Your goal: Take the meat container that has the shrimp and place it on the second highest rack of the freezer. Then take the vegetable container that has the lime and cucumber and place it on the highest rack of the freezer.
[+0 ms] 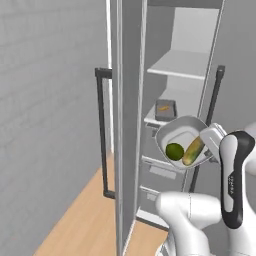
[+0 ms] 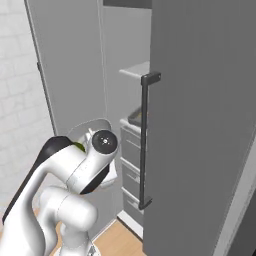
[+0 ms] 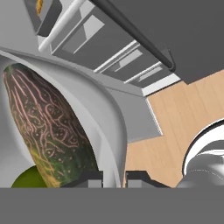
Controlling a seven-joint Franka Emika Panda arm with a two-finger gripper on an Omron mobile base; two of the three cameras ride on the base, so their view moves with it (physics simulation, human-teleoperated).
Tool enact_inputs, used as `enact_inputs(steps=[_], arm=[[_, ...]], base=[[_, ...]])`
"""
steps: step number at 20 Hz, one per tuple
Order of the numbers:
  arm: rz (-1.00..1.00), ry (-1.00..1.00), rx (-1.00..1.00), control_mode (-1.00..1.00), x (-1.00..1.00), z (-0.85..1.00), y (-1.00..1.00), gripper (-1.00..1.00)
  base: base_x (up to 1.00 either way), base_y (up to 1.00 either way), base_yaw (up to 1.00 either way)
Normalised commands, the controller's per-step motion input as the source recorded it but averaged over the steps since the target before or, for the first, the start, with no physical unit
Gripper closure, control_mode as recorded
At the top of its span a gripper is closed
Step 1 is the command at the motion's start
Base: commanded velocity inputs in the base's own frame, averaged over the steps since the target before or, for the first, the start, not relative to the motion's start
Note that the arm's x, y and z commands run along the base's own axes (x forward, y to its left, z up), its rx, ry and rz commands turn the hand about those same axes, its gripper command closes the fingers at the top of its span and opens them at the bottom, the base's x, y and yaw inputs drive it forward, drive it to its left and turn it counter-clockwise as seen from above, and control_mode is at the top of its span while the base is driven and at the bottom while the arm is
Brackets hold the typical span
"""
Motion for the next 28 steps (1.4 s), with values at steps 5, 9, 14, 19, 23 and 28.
enact_inputs(steps=[5,9,14,19,23,28], arm=[[0.00,0.00,0.00,1.00,0.00,0.00,0.00,1.00],[0.00,0.00,0.00,1.00,0.00,0.00,0.00,1.00],[0.00,0.00,0.00,1.00,0.00,0.00,0.00,1.00],[-0.02,0.00,0.00,-1.00,0.24,0.00,0.00,1.00],[-0.19,-0.07,0.03,-1.00,0.82,0.18,-0.06,1.00],[-0.22,-0.07,0.01,-1.00,0.84,0.59,-0.11,1.00]], base=[[0.37,0.32,-0.35],[0.54,0.28,-0.25],[0.65,0.23,-0.22],[0.07,0.00,0.00],[0.00,0.00,0.00],[0.00,0.00,0.00]])
